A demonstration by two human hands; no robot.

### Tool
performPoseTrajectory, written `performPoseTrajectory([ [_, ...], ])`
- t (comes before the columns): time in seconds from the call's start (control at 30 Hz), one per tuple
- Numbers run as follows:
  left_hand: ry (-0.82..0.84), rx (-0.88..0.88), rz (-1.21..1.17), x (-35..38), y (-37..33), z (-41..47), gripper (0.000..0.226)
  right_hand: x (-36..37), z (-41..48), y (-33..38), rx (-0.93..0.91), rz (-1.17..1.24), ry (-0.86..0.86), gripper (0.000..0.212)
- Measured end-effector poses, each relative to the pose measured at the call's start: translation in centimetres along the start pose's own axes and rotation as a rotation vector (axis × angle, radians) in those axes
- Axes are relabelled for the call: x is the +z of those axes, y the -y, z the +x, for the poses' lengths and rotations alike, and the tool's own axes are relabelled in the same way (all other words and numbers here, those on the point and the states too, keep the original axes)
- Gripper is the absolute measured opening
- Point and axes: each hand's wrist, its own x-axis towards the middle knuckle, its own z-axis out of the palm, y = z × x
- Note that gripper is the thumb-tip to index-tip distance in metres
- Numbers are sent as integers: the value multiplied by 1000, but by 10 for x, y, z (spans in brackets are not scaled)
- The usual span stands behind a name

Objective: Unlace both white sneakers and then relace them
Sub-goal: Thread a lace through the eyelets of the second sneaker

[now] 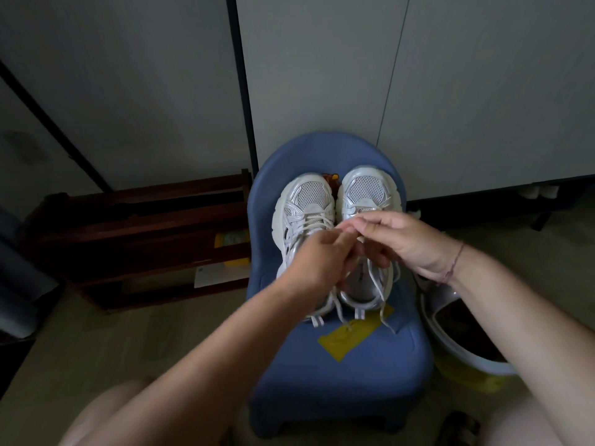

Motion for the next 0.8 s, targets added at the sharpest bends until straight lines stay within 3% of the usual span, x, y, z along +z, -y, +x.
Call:
performPoseTrajectory([
  [0.1, -89, 11, 112, -33, -10, 6, 41, -1, 4, -2, -26, -82, -95, 19],
  [0.17, -157, 5, 97, -53, -14, 10, 41, -6, 12, -9, -8, -14, -297, 10],
  [0.27, -213, -32, 109, -68, -13, 13, 41, -14, 22, -21, 144, 130, -550, 15],
  [0.37, -204, -37, 235, -64, -3, 17, 42, -9, 26, -21, 136, -125, -665, 12],
  [0.43, -182, -17, 331, -59, 0, 18, 40, 3, 26, -7, -70, -331, -628, 34],
  [0.47, -167, -3, 352, -56, 0, 18, 40, 12, 24, 0, -167, -350, -508, 42],
  [0.53, -148, 13, 350, -51, 0, 18, 38, 29, 22, 9, -238, -374, -243, 41],
  [0.57, -145, 11, 345, -50, 0, 18, 36, 33, 22, 7, -237, -418, -204, 34],
  [0.63, -135, 9, 340, -48, -1, 19, 35, 31, 25, 2, -228, -479, -300, 19],
  [0.8, -164, 31, 334, -57, -4, 23, 34, -5, 26, 0, -164, -565, -588, 3],
])
